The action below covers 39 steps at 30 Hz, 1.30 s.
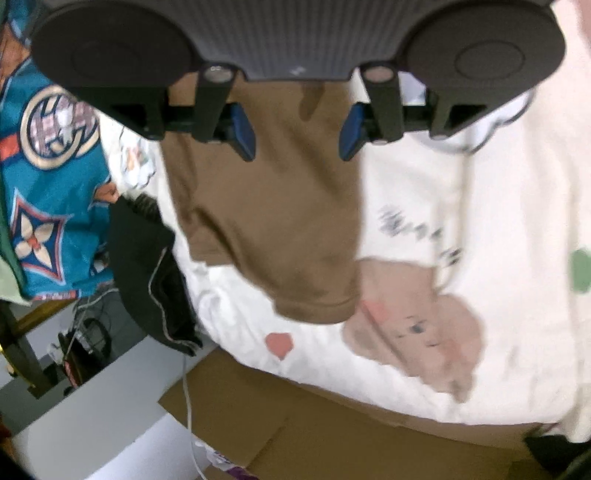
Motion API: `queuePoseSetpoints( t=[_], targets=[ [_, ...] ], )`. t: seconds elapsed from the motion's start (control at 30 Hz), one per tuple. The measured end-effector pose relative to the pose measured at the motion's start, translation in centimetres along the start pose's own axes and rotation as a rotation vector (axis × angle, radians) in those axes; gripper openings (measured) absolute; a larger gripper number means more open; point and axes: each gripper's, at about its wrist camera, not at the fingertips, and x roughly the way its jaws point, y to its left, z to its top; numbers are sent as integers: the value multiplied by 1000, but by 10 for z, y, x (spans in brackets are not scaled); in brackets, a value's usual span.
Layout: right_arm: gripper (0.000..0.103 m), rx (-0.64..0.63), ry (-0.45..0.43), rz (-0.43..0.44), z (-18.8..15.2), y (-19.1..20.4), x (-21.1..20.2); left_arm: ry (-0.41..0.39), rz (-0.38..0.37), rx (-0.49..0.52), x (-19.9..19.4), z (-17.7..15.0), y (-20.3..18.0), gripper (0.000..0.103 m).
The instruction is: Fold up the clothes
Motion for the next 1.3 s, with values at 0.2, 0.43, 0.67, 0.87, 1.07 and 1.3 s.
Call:
queuePoseSetpoints(
  t=[0.2, 0.43, 0.67, 0.87, 1.07, 1.3],
  targets=[
    [4, 4, 6, 14, 1, -2, 2, 29, 46, 25, -34, -28, 37, 54],
    [4, 1, 6, 18, 1, -3, 2, 65, 9, 24, -41, -60, 49, 54],
    [4, 26, 11, 27, 5, -5, 2, 164, -88, 84, -17, -92, 24, 55],
    [4, 25, 11, 28, 5, -5, 3, 205, -160, -23, 5, -102, 24, 55],
    [4, 31, 15, 29, 4, -6, 3, 180, -195, -131, 15, -91, 31, 60],
    [4, 36, 19, 35, 6, -8, 5, 240, -131, -101, 42, -98, 31, 54]
  ],
)
